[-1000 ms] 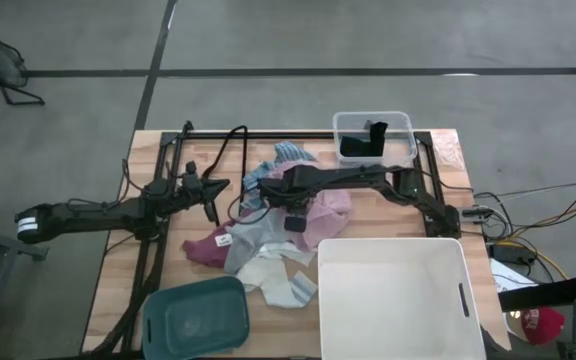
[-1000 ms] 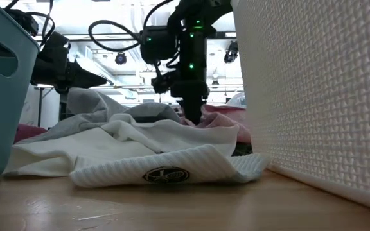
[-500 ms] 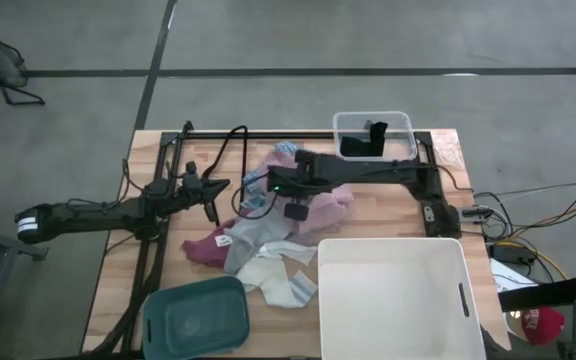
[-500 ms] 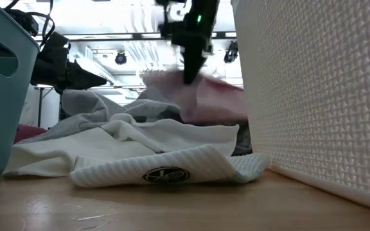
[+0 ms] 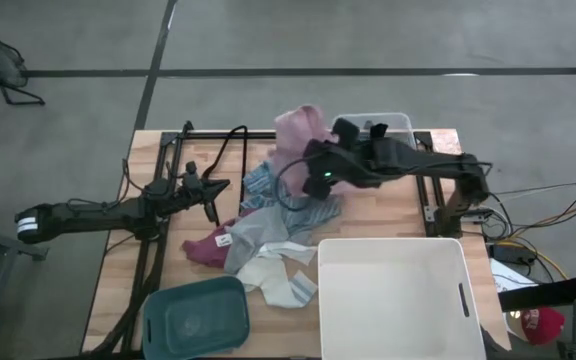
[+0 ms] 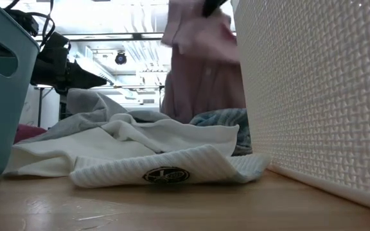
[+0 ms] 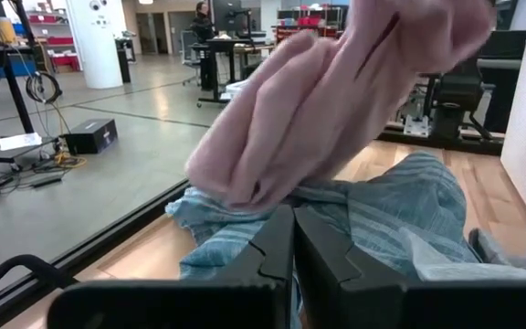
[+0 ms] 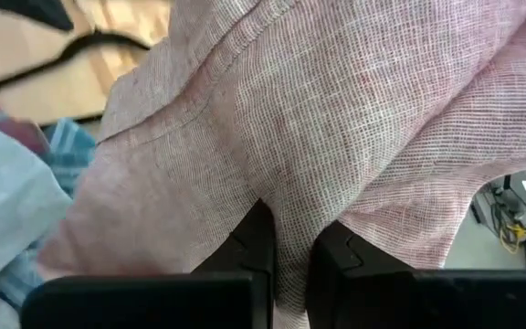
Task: Pick & Place Cloths
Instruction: Put the light pink shirt into the white bin
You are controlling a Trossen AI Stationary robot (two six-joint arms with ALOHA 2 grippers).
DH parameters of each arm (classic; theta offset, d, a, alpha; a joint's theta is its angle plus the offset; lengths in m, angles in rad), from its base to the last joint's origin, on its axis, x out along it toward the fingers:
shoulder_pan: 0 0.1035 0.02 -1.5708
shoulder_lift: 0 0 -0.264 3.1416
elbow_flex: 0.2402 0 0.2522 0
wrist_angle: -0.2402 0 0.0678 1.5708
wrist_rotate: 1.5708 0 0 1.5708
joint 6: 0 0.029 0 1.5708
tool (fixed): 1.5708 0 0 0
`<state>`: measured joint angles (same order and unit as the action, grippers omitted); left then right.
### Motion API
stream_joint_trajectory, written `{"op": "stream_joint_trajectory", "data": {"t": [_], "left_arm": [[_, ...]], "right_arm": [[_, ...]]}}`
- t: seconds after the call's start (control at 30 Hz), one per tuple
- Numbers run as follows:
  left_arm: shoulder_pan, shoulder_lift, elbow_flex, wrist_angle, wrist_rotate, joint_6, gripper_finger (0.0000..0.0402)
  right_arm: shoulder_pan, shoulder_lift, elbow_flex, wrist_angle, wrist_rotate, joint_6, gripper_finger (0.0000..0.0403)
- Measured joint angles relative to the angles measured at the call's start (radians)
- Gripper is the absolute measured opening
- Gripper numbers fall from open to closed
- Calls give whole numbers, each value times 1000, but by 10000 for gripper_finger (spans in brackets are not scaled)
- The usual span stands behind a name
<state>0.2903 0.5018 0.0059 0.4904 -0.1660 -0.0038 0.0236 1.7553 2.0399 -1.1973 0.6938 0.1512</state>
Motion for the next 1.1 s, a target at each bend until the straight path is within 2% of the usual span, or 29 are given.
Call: {"op": "stream_joint_trajectory", "data": {"t": [0.23, 0.47, 0.77, 1.1], "left_arm": [[0, 0, 0, 1, 0, 0, 14], [0, 0, 0, 2, 0, 0, 14], [0, 0, 0, -2, 0, 0, 14], [0, 0, 0, -5, 0, 0, 14]], "right_arm": [[50, -105, 0, 7, 84, 24, 19], [157, -196, 0, 20, 226, 32, 19], [357, -290, 0, 156, 236, -32, 19], [641, -351, 44, 269, 230, -127, 24]]}}
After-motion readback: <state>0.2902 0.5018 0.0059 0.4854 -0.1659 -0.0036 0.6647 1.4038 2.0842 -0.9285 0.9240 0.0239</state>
